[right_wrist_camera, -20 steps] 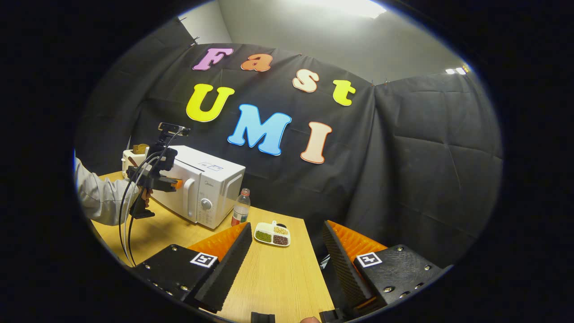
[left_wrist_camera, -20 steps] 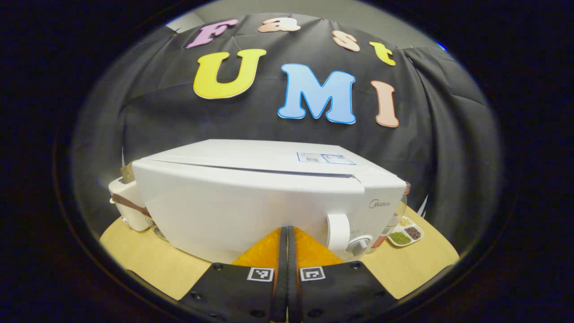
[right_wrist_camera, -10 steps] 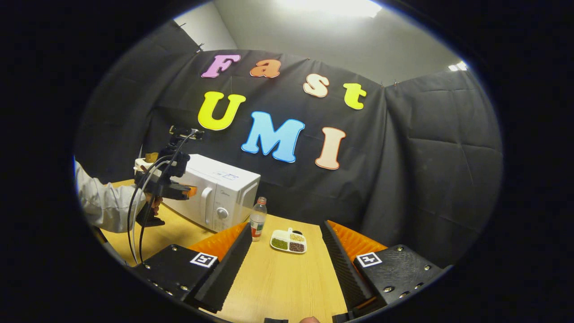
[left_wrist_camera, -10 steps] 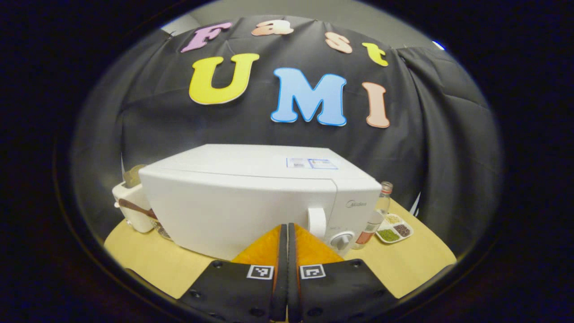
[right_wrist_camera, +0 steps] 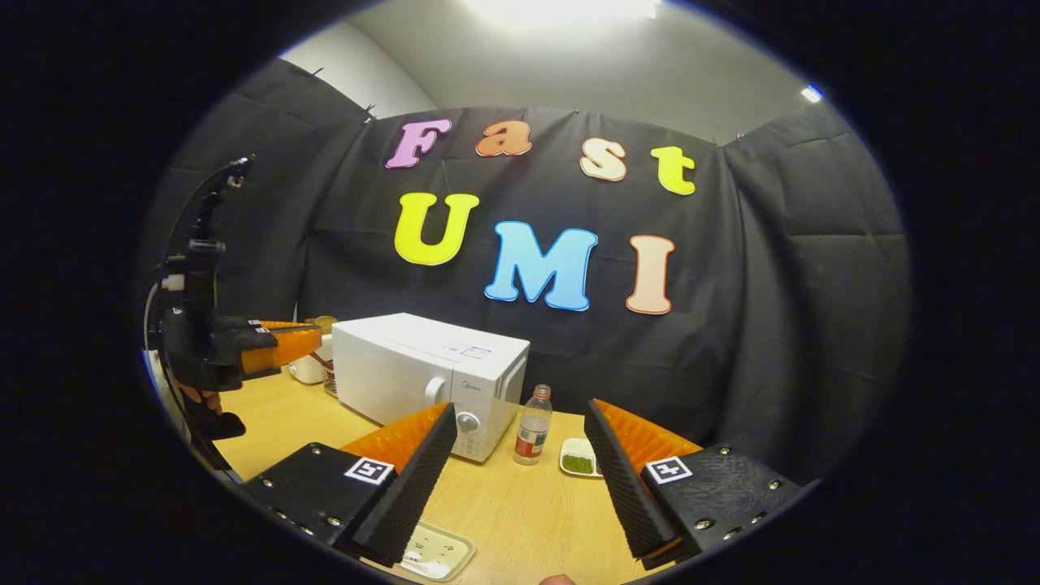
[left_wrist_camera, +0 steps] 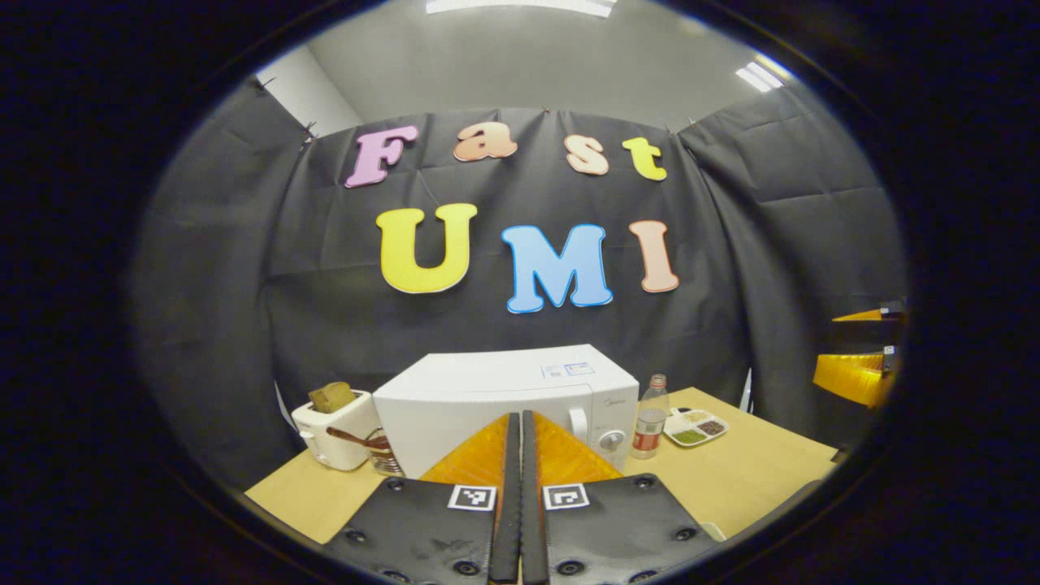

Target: Open the microwave oven with the left hand, put the food in, and close the microwave oven.

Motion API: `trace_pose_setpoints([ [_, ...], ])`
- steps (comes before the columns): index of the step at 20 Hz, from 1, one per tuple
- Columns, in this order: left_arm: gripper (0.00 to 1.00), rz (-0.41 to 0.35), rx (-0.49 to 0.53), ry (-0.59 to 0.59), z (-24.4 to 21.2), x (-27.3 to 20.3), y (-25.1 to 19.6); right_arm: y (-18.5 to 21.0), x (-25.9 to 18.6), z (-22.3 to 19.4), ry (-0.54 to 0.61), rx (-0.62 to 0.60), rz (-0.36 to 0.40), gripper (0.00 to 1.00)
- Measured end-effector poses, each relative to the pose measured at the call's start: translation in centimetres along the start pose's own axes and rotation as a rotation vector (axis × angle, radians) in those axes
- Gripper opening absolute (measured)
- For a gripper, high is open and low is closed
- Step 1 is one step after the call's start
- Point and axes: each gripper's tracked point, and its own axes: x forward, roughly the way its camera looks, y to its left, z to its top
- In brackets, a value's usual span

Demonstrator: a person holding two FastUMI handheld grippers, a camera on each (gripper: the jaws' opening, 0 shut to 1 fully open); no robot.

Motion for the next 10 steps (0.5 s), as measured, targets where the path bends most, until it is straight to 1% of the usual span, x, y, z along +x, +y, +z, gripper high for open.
trace_pose_setpoints([
  [3,0.07,0.038,0.028,-0.041,2.3,-3.7,2.0,0.6,0.3,1.2,-0.03,0.011,0.012,0.97],
  [7,0.08,0.064,0.01,-0.079,3.3,-7.5,2.7,1.6,0.0,2.3,-0.069,0.022,0.011,0.96],
  [9,0.25,0.076,-0.007,-0.103,4.1,-8.9,3.0,2.3,-0.1,2.9,-0.086,0.026,0.018,0.96],
  [10,0.48,0.093,-0.014,-0.117,4.2,-9.3,3.6,2.7,-0.1,3.0,-0.089,0.025,0.027,0.97],
])
